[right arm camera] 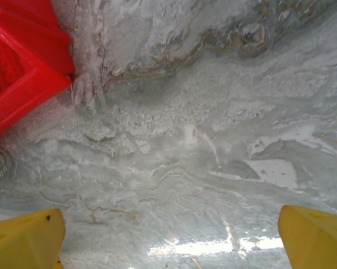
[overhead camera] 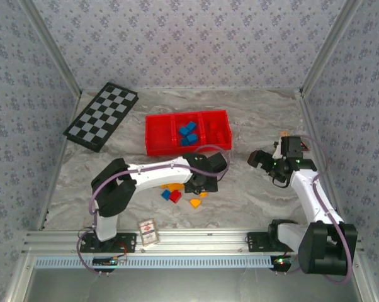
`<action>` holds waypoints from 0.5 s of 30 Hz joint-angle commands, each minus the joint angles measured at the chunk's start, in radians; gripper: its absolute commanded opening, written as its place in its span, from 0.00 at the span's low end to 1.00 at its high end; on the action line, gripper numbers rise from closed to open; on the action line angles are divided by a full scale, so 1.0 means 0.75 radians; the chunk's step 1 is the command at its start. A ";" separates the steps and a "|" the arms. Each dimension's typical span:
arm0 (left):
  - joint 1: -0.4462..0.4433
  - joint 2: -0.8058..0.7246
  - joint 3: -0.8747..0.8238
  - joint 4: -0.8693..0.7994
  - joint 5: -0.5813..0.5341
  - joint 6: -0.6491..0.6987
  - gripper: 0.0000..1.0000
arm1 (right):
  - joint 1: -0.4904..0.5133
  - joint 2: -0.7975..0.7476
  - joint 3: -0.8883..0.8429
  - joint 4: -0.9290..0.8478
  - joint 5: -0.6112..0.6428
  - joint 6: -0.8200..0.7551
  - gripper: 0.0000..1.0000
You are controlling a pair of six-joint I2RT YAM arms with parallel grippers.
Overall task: Sort the legos into containers by color
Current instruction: Pick up the lego from the middle-left of the table.
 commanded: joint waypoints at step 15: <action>0.003 0.084 -0.002 0.035 0.073 -0.025 0.59 | -0.041 -0.022 -0.002 0.033 -0.054 -0.027 1.00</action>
